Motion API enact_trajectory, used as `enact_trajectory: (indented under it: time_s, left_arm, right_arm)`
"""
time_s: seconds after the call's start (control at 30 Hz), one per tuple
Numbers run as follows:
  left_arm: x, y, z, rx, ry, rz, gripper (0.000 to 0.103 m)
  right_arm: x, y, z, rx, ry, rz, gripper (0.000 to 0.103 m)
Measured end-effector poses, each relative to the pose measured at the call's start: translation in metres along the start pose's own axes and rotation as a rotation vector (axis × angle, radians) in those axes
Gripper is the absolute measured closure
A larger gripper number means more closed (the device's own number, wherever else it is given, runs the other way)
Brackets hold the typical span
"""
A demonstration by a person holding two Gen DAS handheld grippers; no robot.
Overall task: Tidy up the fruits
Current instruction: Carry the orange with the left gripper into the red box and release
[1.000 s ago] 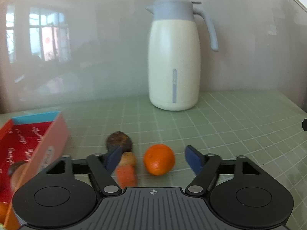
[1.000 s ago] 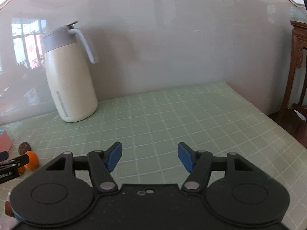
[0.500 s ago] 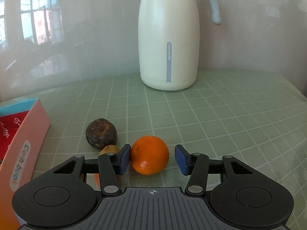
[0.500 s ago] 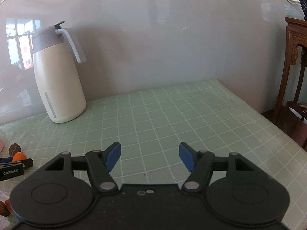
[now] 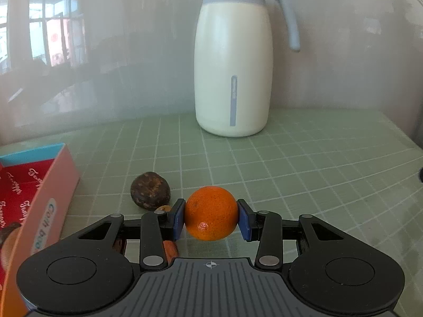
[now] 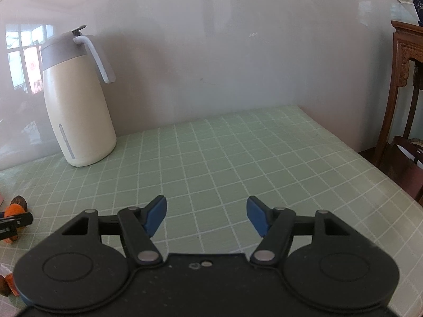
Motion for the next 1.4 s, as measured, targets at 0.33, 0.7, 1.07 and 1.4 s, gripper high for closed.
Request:
enact_trajectory:
  time_s: [0.33,0.7,1.07,1.4]
  left_arm:
    - [-0.001,0.045,0.036,-0.027,0.005,-0.082,0.062]
    - [0.0,0.055,0.124,-0.149,0.075,-0.108,0.062]
    - [0.021,0.041,0.209,-0.281,0.184,-0.052,0.061]
    - [0.032,0.029,0.218,-0.314,0.204,-0.005,0.061]
  right_arm:
    - [-0.002,-0.005,0.029,-0.041,0.008,0.005,0.036]
    - [0.001,-0.015,0.07,-0.081,0.047,0.028,0.036]
    - [0.003,-0.022,0.096,-0.106,0.078,0.044,0.036]
    - [0.004,-0.022,0.097,-0.106,0.081,0.047,0.036]
Point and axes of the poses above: each gripper's, at about its wrist camera, not at the fingertips, and y roughly against the way its jaws point, z to its left, x to its underside, the point moved 7 cm from there along -y, roughly the way its jaws point, and after that the axes turned 10 degrees about -x, right-handed, at the moved point
